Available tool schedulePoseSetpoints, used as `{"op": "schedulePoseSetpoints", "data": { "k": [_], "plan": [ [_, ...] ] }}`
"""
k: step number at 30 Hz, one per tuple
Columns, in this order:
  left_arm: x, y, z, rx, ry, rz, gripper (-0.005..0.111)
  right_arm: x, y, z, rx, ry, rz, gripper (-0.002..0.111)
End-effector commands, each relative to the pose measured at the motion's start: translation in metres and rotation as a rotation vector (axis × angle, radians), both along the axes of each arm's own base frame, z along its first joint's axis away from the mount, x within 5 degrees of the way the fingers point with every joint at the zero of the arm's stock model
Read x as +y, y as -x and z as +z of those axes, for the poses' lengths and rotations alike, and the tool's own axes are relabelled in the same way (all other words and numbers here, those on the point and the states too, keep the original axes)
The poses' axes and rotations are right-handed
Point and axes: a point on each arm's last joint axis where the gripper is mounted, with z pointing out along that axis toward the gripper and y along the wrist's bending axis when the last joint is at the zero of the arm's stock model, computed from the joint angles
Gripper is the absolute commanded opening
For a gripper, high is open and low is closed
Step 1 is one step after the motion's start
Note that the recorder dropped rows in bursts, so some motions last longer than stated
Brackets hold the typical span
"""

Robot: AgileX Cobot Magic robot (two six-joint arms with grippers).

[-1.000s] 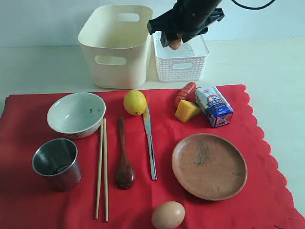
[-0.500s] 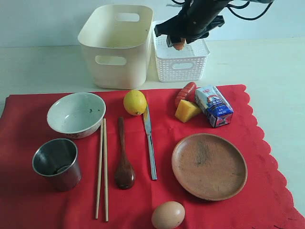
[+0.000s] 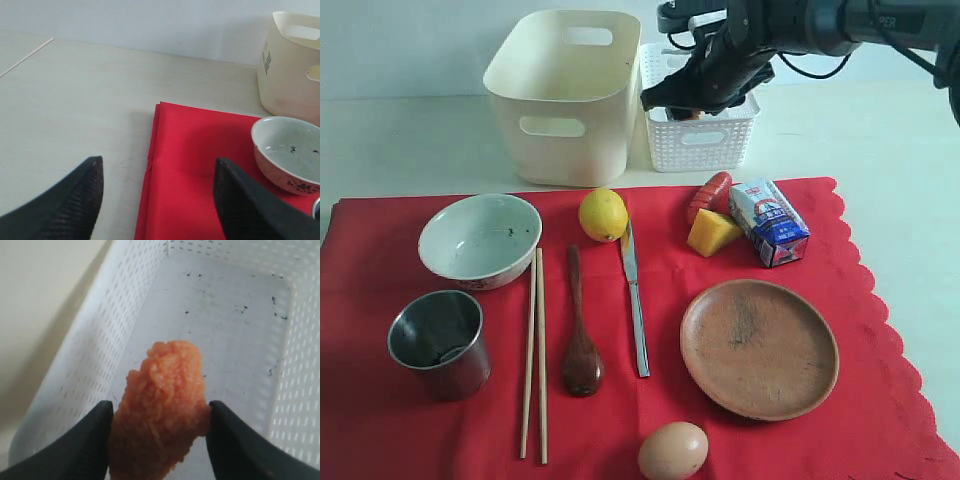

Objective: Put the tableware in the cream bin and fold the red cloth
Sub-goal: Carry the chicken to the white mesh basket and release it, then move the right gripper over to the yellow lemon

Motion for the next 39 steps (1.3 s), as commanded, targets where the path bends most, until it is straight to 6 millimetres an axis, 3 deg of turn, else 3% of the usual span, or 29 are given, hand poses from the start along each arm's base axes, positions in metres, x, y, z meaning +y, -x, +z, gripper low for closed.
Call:
{"op": "schedulePoseSetpoints", "data": {
  "k": [1,6,13,19,29,39],
  "plan": [
    [0.0,0.0,0.001,-0.011,-0.011,0.0,0.062,-0.007,-0.007,-0.001,-0.031,0.01,-0.007,0.007],
    [0.0,0.0,0.001,-0.011,-0.011,0.0,0.062,-0.007,-0.005,-0.003,-0.001,0.007,-0.013,0.022],
    [0.0,0.0,0.001,-0.011,-0.011,0.0,0.062,-0.01,0.002,-0.008,0.088,0.033,-0.015,0.054],
    [0.0,0.0,0.001,-0.011,-0.011,0.0,0.062,-0.01,0.003,0.007,0.069,0.026,-0.015,0.072],
    [0.0,0.0,0.001,-0.011,-0.011,0.0,0.062,-0.013,0.012,0.056,0.006,0.01,-0.014,0.073],
    [0.0,0.0,0.001,-0.011,-0.011,0.0,0.062,-0.025,0.042,0.104,0.121,0.051,-0.017,0.063]
  ]
}}
